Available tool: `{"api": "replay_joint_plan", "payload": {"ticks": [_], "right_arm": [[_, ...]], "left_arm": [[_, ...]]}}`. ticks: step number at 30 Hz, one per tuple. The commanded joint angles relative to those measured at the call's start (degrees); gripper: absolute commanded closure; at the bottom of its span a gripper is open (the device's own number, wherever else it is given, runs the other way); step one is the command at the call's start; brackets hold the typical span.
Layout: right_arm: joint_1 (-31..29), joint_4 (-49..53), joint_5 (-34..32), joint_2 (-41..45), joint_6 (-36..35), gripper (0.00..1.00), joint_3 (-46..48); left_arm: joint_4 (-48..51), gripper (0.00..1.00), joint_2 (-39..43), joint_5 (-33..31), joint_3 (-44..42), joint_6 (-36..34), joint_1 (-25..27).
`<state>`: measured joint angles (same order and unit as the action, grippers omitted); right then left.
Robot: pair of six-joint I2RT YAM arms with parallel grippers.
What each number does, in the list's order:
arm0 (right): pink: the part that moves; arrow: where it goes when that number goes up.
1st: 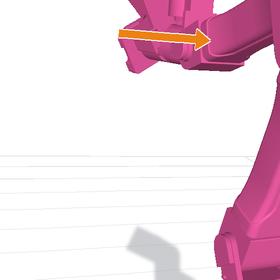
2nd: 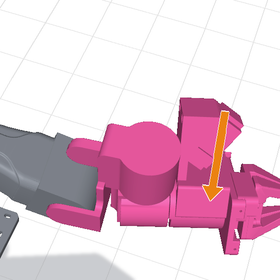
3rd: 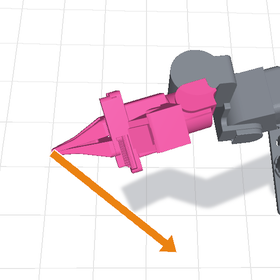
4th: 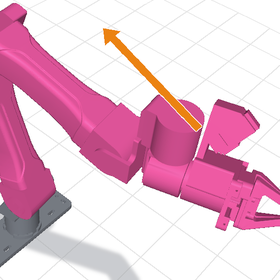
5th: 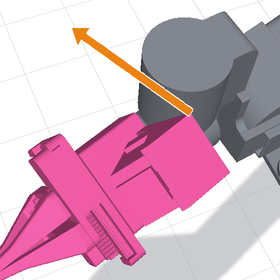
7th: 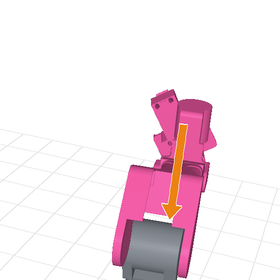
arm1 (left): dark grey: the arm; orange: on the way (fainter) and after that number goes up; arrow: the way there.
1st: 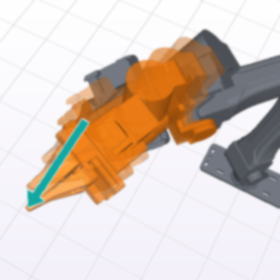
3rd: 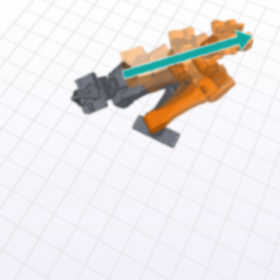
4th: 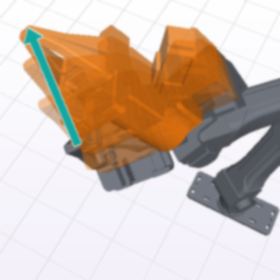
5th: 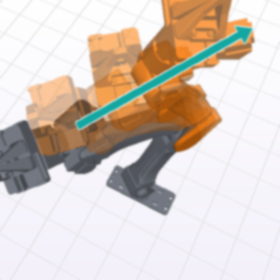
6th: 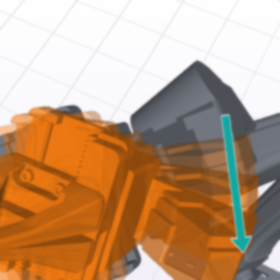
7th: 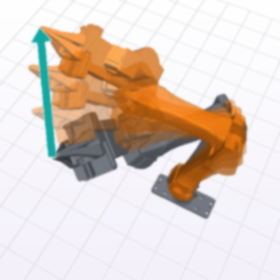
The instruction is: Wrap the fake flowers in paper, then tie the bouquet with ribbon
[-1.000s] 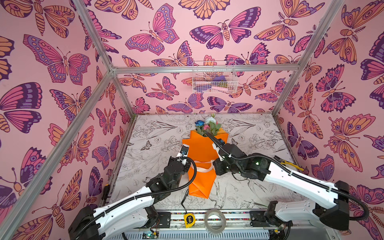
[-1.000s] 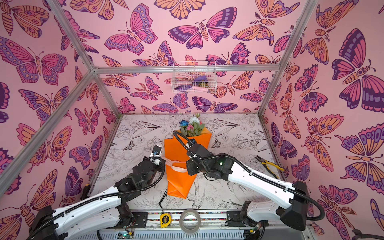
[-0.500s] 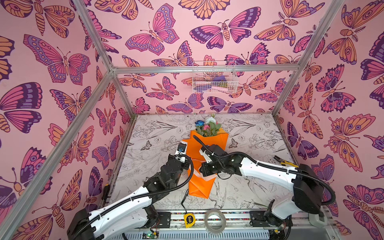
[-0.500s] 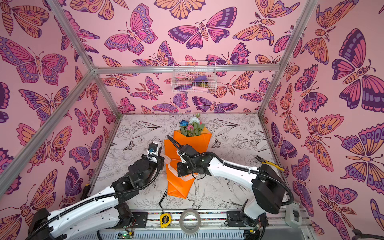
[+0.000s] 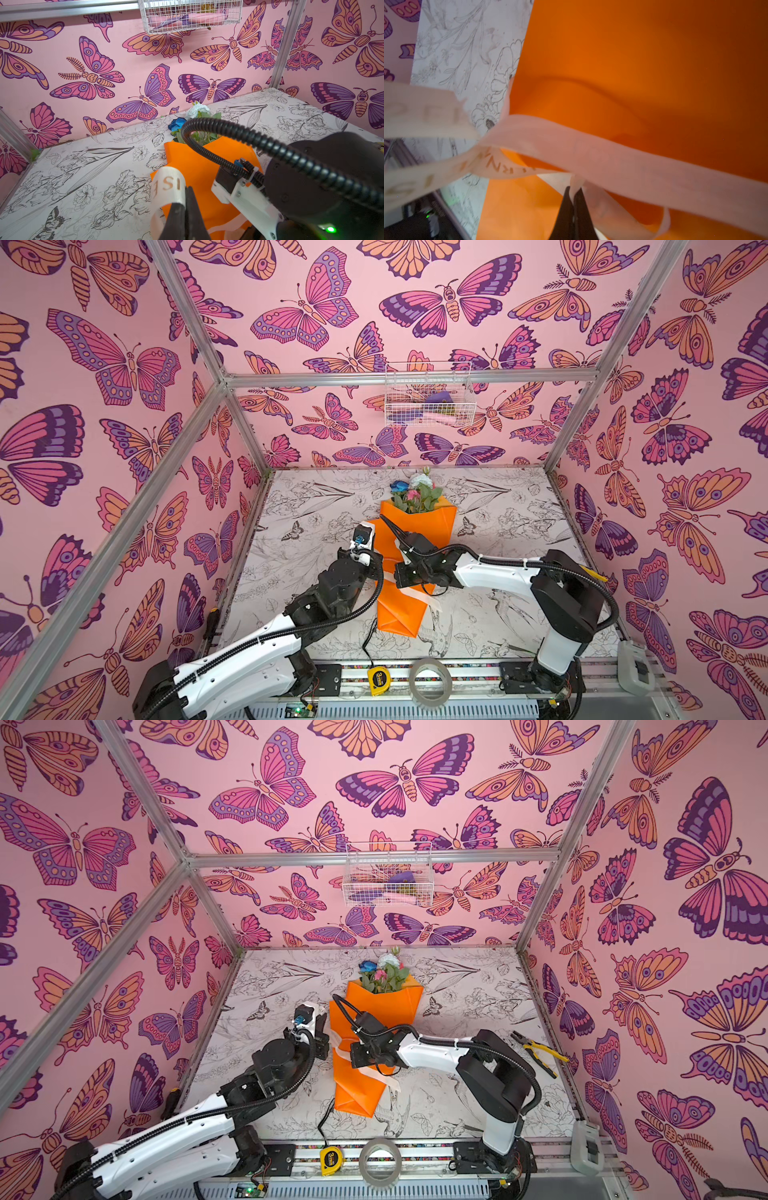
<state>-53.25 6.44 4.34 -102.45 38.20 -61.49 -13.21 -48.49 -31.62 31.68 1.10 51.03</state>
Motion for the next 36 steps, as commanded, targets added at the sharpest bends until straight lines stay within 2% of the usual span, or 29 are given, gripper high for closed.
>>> {"api": "replay_joint_plan", "payload": {"ticks": [1,8,14,16,20,25,32,36], "right_arm": [[0.5,-5.1,-8.2,-2.0,-2.4,1.00,-3.4],[0.6,-13.1,-20.0,-5.0,-7.4,1.00,-4.6],[0.6,-22.6,-26.1,-7.3,-14.7,1.00,-4.0],[0.5,-24.2,-28.0,-8.3,-15.1,0.94,-3.9],[0.5,-21.8,-25.1,-7.9,-13.5,0.81,-3.1],[-0.7,-19.4,-21.6,-2.9,-10.1,0.64,0.9],[-2.2,-16.0,-21.4,1.9,-7.7,0.53,3.6],[-2.5,-14.7,-19.4,4.6,-5.2,0.52,5.0]], "left_arm": [[0.4,1.00,0.5,1.2,1.0,1.6,0.2],[0.4,1.00,0.7,1.9,0.2,3.2,0.2],[0.4,1.00,1.7,1.5,-1.2,5.0,0.2],[0.5,1.00,2.3,1.5,-1.8,5.9,0.2],[1.0,1.00,3.1,2.1,-3.0,7.6,0.2],[1.7,1.00,2.3,2.3,-3.4,8.5,0.2],[1.6,1.00,1.9,2.3,-3.9,8.9,0.2],[1.8,1.00,2.3,2.4,-4.3,9.5,0.1]]}}
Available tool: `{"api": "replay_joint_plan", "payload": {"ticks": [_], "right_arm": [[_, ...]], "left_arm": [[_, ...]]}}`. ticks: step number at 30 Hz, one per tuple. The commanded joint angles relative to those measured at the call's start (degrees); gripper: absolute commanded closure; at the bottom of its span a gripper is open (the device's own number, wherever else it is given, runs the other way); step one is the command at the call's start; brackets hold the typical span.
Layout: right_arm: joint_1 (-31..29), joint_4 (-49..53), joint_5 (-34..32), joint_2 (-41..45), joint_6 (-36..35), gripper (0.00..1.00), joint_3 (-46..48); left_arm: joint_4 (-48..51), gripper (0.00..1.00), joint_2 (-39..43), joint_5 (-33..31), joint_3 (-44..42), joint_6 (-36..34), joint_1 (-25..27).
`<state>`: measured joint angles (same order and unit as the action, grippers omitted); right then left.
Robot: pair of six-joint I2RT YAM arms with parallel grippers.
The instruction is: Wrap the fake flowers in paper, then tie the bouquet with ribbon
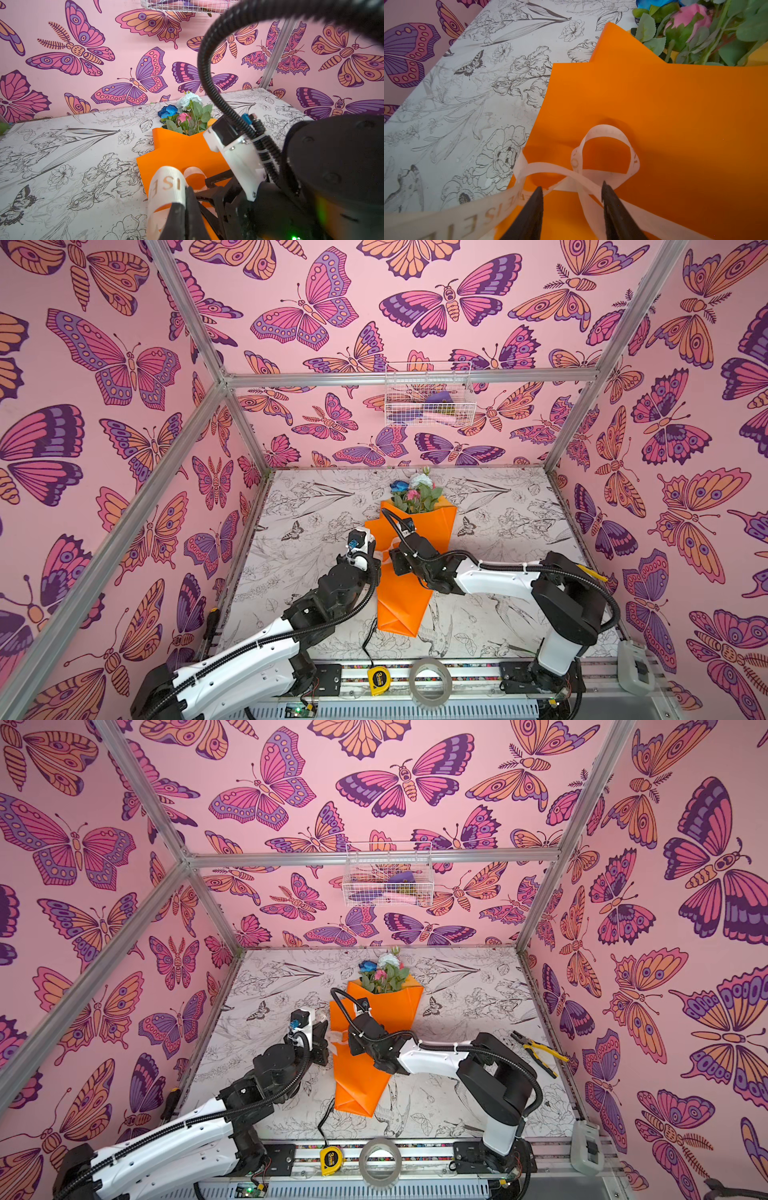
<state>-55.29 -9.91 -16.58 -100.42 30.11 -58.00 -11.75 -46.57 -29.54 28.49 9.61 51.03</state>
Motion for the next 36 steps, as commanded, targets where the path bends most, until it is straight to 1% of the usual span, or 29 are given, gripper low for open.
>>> {"api": "replay_joint_plan", "payload": {"ticks": [1,5,7,8,9,10,13,15,17,21,23,29,36], "right_arm": [[-0.6,2.0,2.1,3.2,3.6,0.52,1.9],[-1.0,5.3,3.3,7.6,6.4,0.52,3.2],[-0.9,8.5,1.7,9.8,8.0,0.52,3.0],[-0.7,10.3,-0.1,9.9,9.1,0.51,2.7],[-0.1,12.7,0.0,12.1,10.0,0.50,1.9],[1.0,14.5,1.0,12.5,11.0,0.50,1.1],[4.4,17.3,6.9,12.0,14.1,0.50,-1.1],[6.0,19.3,11.3,9.9,14.0,0.52,-4.2],[6.4,22.9,13.6,6.2,12.4,0.54,-8.6],[6.7,30.3,16.6,-1.3,8.7,0.58,-17.6],[6.7,31.8,18.0,-4.3,7.6,0.58,-20.4],[6.8,34.5,18.5,-11.3,5.8,0.58,-26.6],[7.4,34.1,19.6,-17.0,5.7,0.57,-29.9]], "left_arm": [[0.4,1.00,0.6,0.5,-1.3,1.1,0.2],[1.1,1.00,1.6,1.0,-2.4,2.0,0.1],[1.3,1.00,2.4,1.3,-3.3,2.7,0.2],[1.3,1.00,2.9,1.5,-3.8,3.0,0.1],[1.3,1.00,3.3,1.7,-4.3,3.3,0.2],[1.3,1.00,3.5,1.7,-4.7,3.6,0.2],[1.8,1.00,3.6,1.5,-5.1,4.3,0.1],[2.0,1.00,3.5,1.8,-5.3,4.7,0.2],[2.0,1.00,3.5,1.9,-5.2,5.1,0.2],[2.3,1.00,3.5,2.0,-5.1,5.4,0.2],[2.4,1.00,3.6,2.0,-5.2,5.4,0.2],[2.7,1.00,3.9,1.8,-5.3,5.7,0.2],[2.7,1.00,3.5,2.1,-5.3,5.7,0.2]]}}
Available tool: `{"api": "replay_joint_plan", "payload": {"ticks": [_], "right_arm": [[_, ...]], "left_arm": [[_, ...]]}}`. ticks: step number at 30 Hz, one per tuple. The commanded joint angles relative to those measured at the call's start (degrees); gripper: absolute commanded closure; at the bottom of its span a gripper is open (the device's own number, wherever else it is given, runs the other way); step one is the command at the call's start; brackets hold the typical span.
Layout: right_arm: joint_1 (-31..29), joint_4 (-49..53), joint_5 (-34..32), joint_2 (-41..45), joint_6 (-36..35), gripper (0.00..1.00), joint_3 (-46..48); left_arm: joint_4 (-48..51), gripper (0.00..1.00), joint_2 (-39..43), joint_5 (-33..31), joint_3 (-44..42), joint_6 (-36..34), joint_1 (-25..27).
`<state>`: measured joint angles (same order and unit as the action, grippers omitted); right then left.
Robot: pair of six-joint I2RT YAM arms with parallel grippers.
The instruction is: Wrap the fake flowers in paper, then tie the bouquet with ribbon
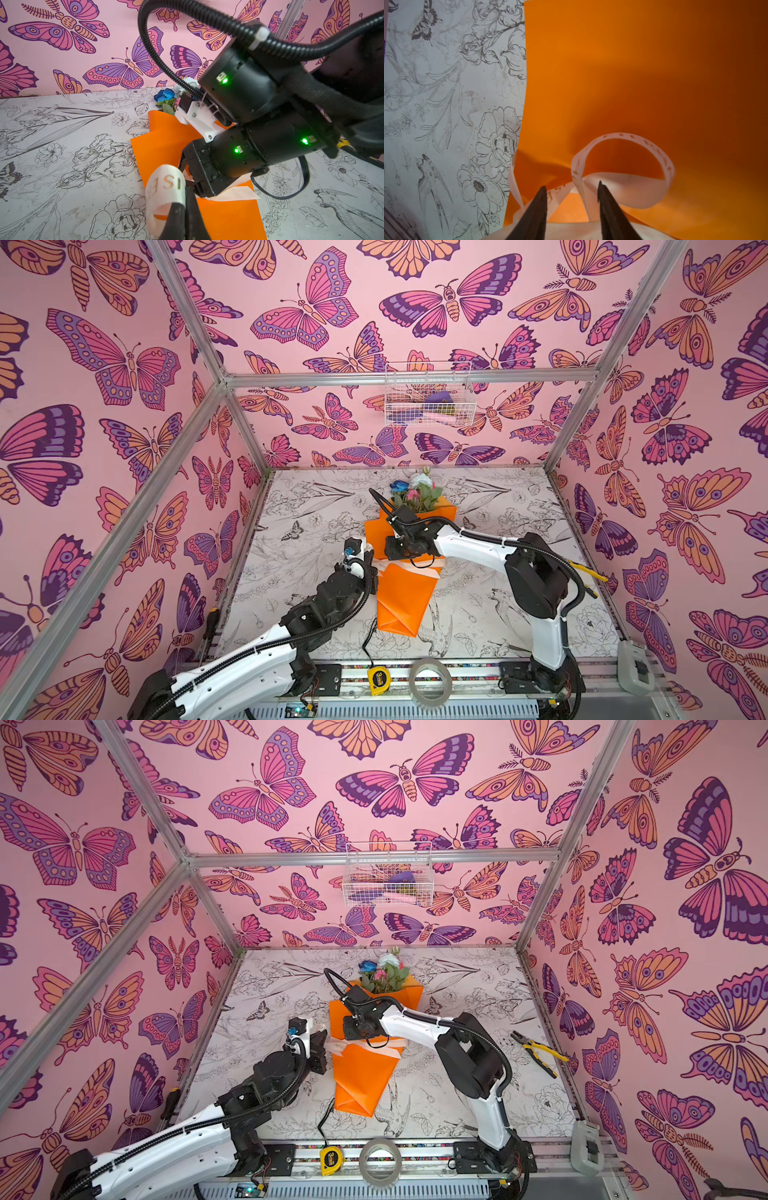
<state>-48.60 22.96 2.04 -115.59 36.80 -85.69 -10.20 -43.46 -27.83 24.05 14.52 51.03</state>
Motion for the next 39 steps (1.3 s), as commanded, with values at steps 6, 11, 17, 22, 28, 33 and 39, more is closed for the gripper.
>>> {"api": "replay_joint_plan", "payload": {"ticks": [6,11,17,22,28,33,39], "right_arm": [[1.0,0.4,2.3,-5.8,-1.4,0.61,-4.7],[1.6,-1.2,2.7,-4.8,-2.4,0.86,-4.1],[3.0,-0.8,0.7,3.1,-4.5,1.00,-0.8],[3.6,0.4,-2.6,12.9,-5.9,1.00,3.8],[3.9,3.3,-9.1,22.9,-7.1,1.00,7.8],[4.1,5.1,-14.8,31.3,-7.0,1.00,11.5],[4.3,7.7,-23.8,40.9,-7.1,1.00,16.4]], "left_arm": [[1.1,1.00,-0.3,0.3,-0.7,0.7,0.2],[1.1,1.00,-0.4,0.6,-0.5,0.7,0.2],[0.9,1.00,-1.1,0.4,0.1,0.6,0.2],[0.8,1.00,-2.4,-0.2,1.0,0.7,0.1],[0.5,1.00,-4.0,-1.0,2.0,1.0,0.0],[1.1,1.00,-5.6,-1.8,3.3,1.6,-0.4],[3.6,1.00,-5.7,-2.0,4.8,2.4,-2.5]]}}
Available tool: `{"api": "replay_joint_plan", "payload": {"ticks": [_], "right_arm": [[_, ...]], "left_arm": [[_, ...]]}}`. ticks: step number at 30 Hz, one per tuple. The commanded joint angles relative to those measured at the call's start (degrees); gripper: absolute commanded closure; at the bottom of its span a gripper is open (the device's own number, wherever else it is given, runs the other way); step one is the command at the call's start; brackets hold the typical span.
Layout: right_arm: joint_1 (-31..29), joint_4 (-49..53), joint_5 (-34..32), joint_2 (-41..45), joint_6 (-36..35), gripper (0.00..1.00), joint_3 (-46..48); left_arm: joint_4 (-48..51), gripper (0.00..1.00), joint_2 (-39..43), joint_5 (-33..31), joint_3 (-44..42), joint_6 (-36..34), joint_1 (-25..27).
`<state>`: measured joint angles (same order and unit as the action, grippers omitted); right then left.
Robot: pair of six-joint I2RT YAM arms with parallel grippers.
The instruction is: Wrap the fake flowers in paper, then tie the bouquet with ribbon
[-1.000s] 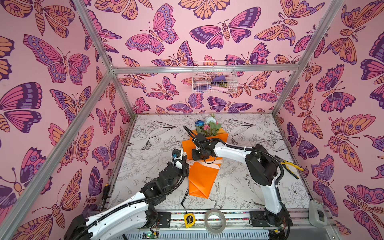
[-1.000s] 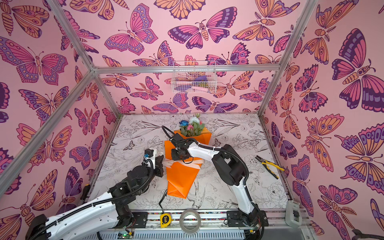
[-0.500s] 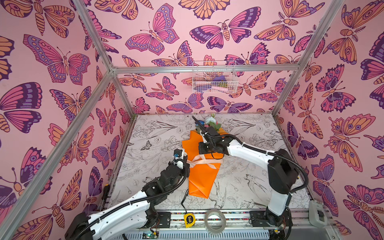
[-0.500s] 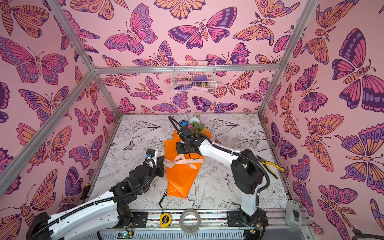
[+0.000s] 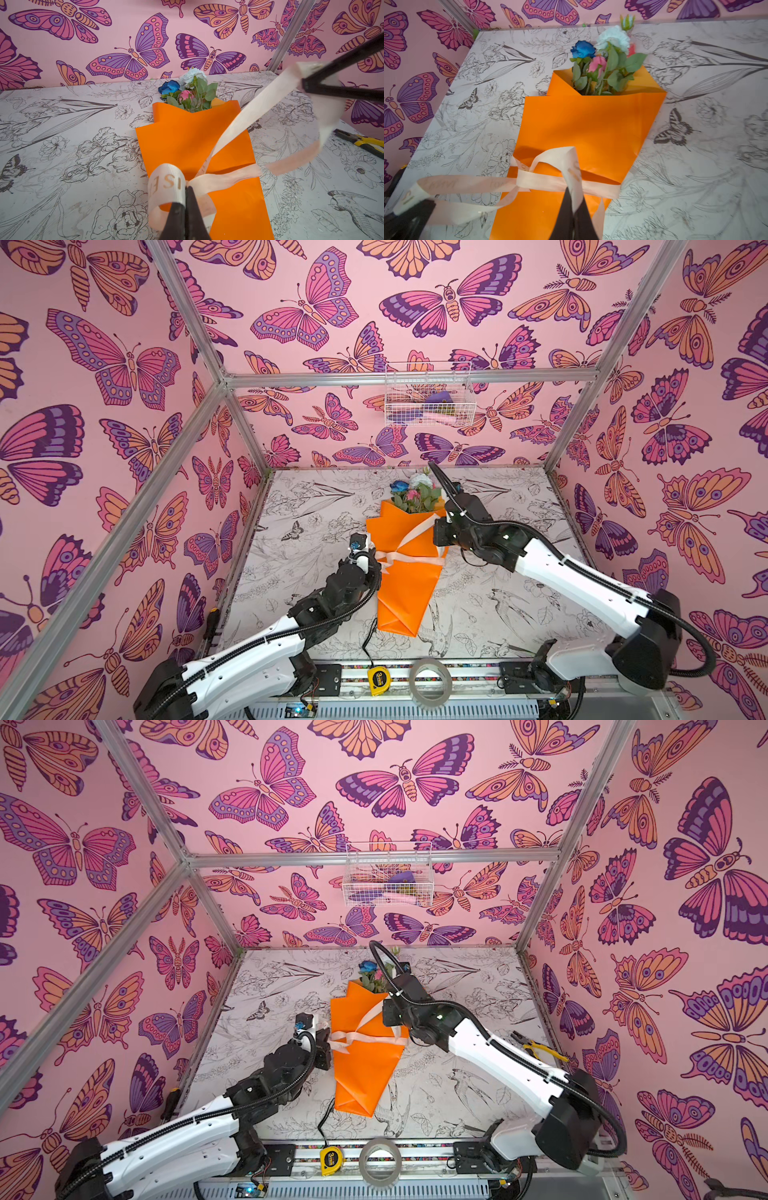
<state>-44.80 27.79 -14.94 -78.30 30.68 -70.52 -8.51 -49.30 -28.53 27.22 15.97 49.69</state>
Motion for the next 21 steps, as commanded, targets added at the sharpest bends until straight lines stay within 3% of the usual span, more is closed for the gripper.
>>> {"api": "replay_joint_plan", "payload": {"ticks": [1,9,21], "right_arm": [[0.6,3.4,-8.0,5.1,-0.9,1.00,2.0],[1.4,6.4,-11.3,12.1,2.8,1.00,8.9],[1.5,10.7,-12.3,14.8,9.0,1.00,14.9]], "left_arm": [[2.6,1.00,0.1,-1.1,2.0,1.2,-1.7],[4.5,1.00,-0.7,2.4,3.0,3.2,-6.8],[6.5,1.00,-3.7,3.4,2.4,2.8,-13.1]]}}
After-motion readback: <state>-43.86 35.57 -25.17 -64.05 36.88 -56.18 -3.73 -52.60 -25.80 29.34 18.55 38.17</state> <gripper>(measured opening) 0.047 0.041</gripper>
